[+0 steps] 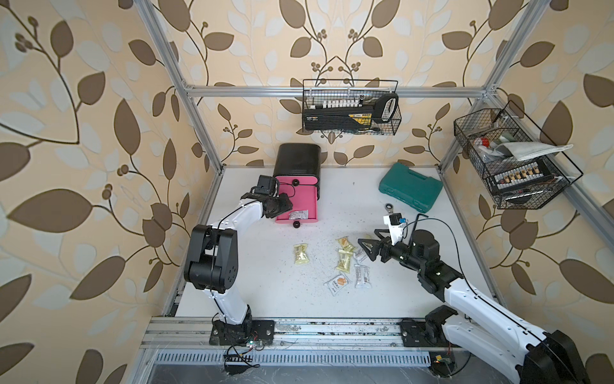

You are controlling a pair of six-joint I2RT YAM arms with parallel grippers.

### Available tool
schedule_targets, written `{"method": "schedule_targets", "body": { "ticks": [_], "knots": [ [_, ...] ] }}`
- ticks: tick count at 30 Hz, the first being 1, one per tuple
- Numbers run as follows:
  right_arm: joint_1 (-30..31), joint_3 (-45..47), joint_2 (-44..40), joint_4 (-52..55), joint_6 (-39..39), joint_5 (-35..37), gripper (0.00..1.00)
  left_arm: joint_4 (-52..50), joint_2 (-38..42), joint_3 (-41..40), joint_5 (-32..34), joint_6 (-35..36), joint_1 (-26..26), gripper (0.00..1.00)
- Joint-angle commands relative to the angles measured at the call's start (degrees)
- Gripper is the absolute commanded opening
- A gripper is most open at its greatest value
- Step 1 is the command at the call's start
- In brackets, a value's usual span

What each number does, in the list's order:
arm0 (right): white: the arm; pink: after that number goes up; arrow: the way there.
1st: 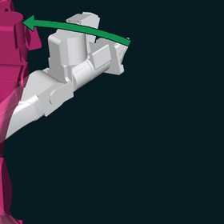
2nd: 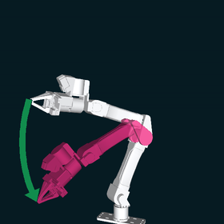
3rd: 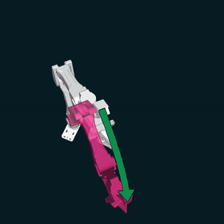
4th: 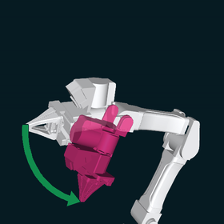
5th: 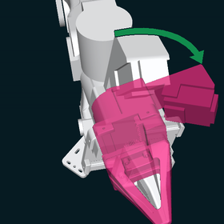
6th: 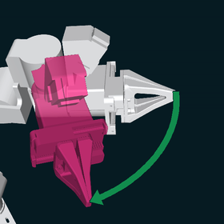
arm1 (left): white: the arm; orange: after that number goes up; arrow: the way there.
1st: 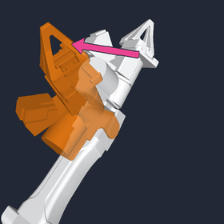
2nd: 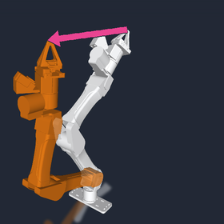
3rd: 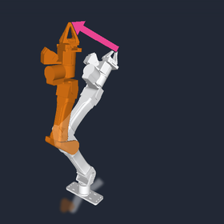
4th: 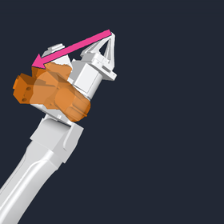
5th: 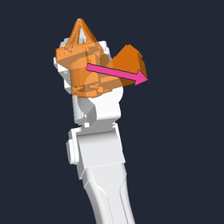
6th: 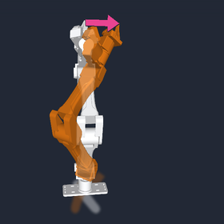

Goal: Place the cookies into the drawer by color
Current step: Place the cookie in the drawer, then pick up the cookie at the center of the board.

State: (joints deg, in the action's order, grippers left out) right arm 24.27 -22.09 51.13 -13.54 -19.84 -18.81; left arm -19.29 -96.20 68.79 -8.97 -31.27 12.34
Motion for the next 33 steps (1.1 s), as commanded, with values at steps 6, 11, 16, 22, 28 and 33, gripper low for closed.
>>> {"method": "schedule_targets", "body": {
  "ticks": [6,11,16,22,28,33],
  "knots": [
    [0.4,-1.8,0.2,-0.8,0.9,0.9,0.99,-3.5,13.2,-1.1,5.6,-0.1,10.8,0.51],
    [0.3,-1.8,0.2,-0.7,1.0,1.1,0.99,-3.8,15.2,-2.4,10.8,-3.5,25.6,0.48],
    [0.4,-1.2,-1.2,-0.5,1.0,2.3,0.99,-6.1,11.4,-2.3,18.9,-3.1,39.6,0.47],
    [0.5,-1.1,-1.7,-0.5,1.0,2.5,0.99,-12.7,5.7,-0.3,22.1,0.1,52.2,0.49],
    [0.5,-1.0,-1.9,-0.6,1.0,2.8,0.99,-15.1,-0.2,-0.7,23.4,1.0,58.4,0.53],
    [0.5,-1.0,-1.5,-0.6,1.0,2.8,0.99,-12.4,-1.5,-3.0,19.2,1.5,58.9,0.6]
  ]
}}
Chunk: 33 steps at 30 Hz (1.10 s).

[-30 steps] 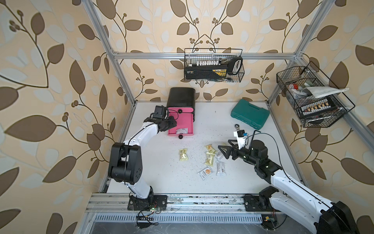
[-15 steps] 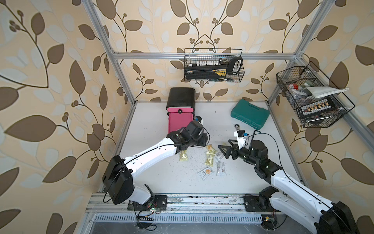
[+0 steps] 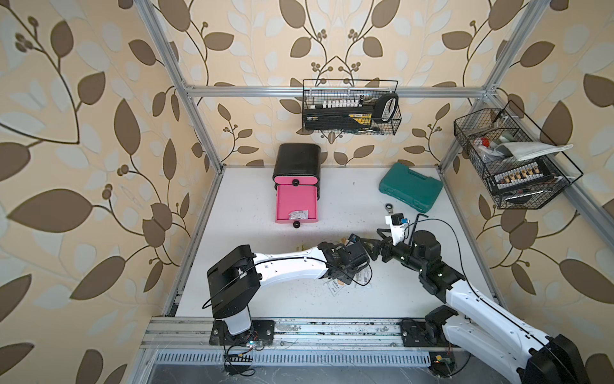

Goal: Place the cookies into the drawer by color
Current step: Pick up the cookie at the center of the board.

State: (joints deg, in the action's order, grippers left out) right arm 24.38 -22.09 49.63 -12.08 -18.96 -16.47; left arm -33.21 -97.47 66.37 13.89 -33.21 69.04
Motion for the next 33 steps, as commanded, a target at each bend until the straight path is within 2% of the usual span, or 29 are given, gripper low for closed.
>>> {"method": "schedule_targets", "body": {
  "ticks": [1,6,13,17,21,28,33],
  "knots": [
    [0.4,-1.0,0.1,-2.1,0.1,0.4,0.99,2.0,-0.3,-1.2,-4.0,3.7,2.2,0.61],
    [0.4,-1.0,-0.2,-2.1,0.1,0.4,0.99,3.7,-0.9,-3.3,-4.9,4.3,2.2,0.63],
    [0.3,-1.1,0.4,-2.2,0.0,0.1,0.99,3.1,-2.6,-6.0,-5.6,4.1,2.2,0.81],
    [0.4,-1.2,0.6,-2.2,0.0,0.1,0.99,3.9,-2.7,-8.3,-6.4,3.4,2.3,0.82],
    [0.3,-1.1,0.4,-2.3,0.0,0.1,0.99,3.2,-4.0,-8.8,-5.2,2.3,3.7,0.74],
    [0.3,-1.1,0.6,-2.2,0.0,0.2,0.99,0.1,-9.1,-5.5,-1.2,0.1,7.2,0.51],
    [0.3,-1.1,0.9,-2.3,0.0,0.3,0.99,1.5,-8.9,-5.6,-0.5,-1.7,7.3,0.44]
  ]
}}
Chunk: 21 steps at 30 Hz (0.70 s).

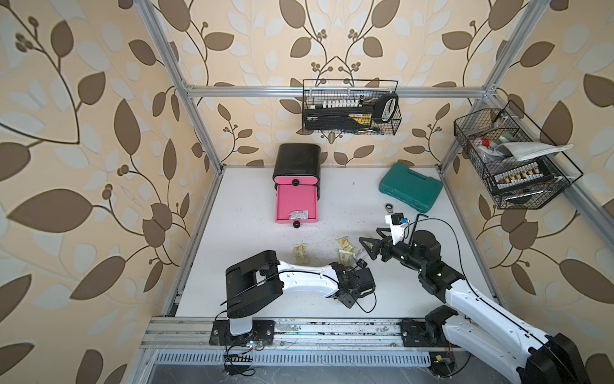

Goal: Place the cookies into the drawer by color
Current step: Pick up the cookie at the center of the board.

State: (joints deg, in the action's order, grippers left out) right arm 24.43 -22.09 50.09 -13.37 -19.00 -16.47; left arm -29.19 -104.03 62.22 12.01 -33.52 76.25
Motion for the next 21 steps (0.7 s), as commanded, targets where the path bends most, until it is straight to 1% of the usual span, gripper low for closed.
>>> {"method": "schedule_targets", "body": {
  "ticks": [1,6,13,18,21],
  "knots": [
    [0.3,-1.1,0.5,-1.0,-0.1,0.3,0.99,-2.0,-1.9,-1.9,1.4,-2.1,0.1,0.42],
    [0.3,-1.1,0.3,-1.2,0.0,0.4,0.99,-0.1,1.0,-3.3,2.8,-4.5,0.1,0.36],
    [0.3,-0.9,0.6,-1.2,0.0,0.7,0.99,-2.9,5.8,-2.0,6.7,-4.5,-1.2,0.31],
    [0.3,-0.9,0.3,-1.0,0.0,1.0,0.99,-3.1,12.6,-2.6,6.8,-3.2,-5.8,0.31],
    [0.3,-0.6,0.0,-1.3,0.0,1.3,0.99,-2.6,18.3,-3.3,6.4,-1.2,-10.7,0.31]
  ]
}}
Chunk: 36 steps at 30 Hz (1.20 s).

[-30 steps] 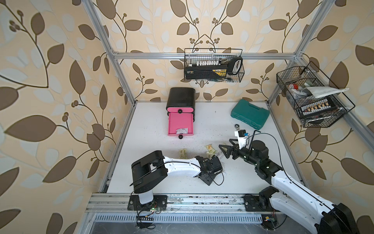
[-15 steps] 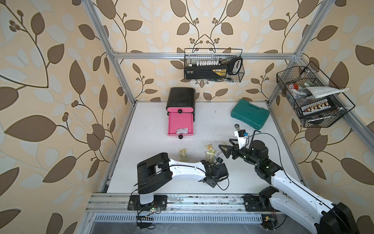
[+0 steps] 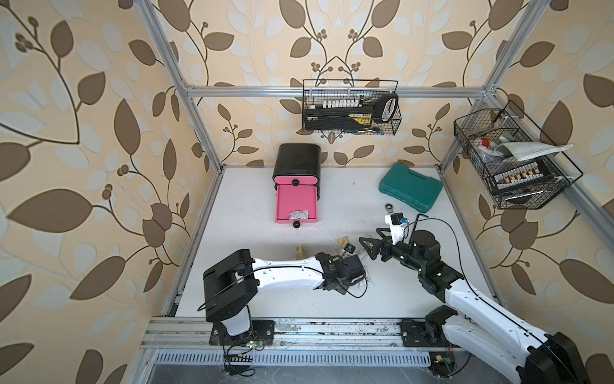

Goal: Place the cookies into the drawer by color
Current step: Pick up the cookie at the center of the board, then place the cookie in the drawer.

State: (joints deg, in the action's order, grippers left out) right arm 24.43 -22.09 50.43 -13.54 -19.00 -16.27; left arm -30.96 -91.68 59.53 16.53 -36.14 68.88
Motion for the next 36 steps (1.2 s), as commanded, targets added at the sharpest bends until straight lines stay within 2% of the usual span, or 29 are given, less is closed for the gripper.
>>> {"method": "schedule_targets", "body": {
  "ticks": [1,5,8,13,17,20,26,36],
  "knots": [
    [0.3,-0.6,-0.3,-1.1,0.0,1.0,0.99,-0.5,8.1,-0.9,1.5,2.1,-5.4,0.31],
    [0.3,-0.9,0.2,-1.1,-0.1,0.7,0.99,1.3,15.5,-2.0,-1.6,4.4,-15.1,0.32],
    [0.3,-0.9,0.1,-1.1,0.0,0.8,0.99,2.0,17.8,-1.8,-3.7,6.0,-23.3,0.32],
    [0.3,-0.9,0.6,-1.2,0.0,0.9,0.99,2.5,16.7,0.3,-9.1,8.1,-36.1,0.32],
    [0.3,-0.9,0.6,-1.2,0.1,1.0,0.99,4.1,13.5,1.2,-10.7,10.0,-43.6,0.31],
    [0.3,-0.9,0.6,-1.4,0.1,0.8,0.99,5.0,9.7,2.5,-12.2,11.3,-47.2,0.3],
    [0.3,-1.0,1.3,-1.5,0.1,0.8,0.99,5.1,1.8,7.3,-12.8,13.6,-50.9,0.3],
    [0.4,-1.0,1.7,-1.6,0.0,0.8,0.99,2.5,-8.1,16.8,-15.1,16.1,-53.1,0.31]
  ]
}}
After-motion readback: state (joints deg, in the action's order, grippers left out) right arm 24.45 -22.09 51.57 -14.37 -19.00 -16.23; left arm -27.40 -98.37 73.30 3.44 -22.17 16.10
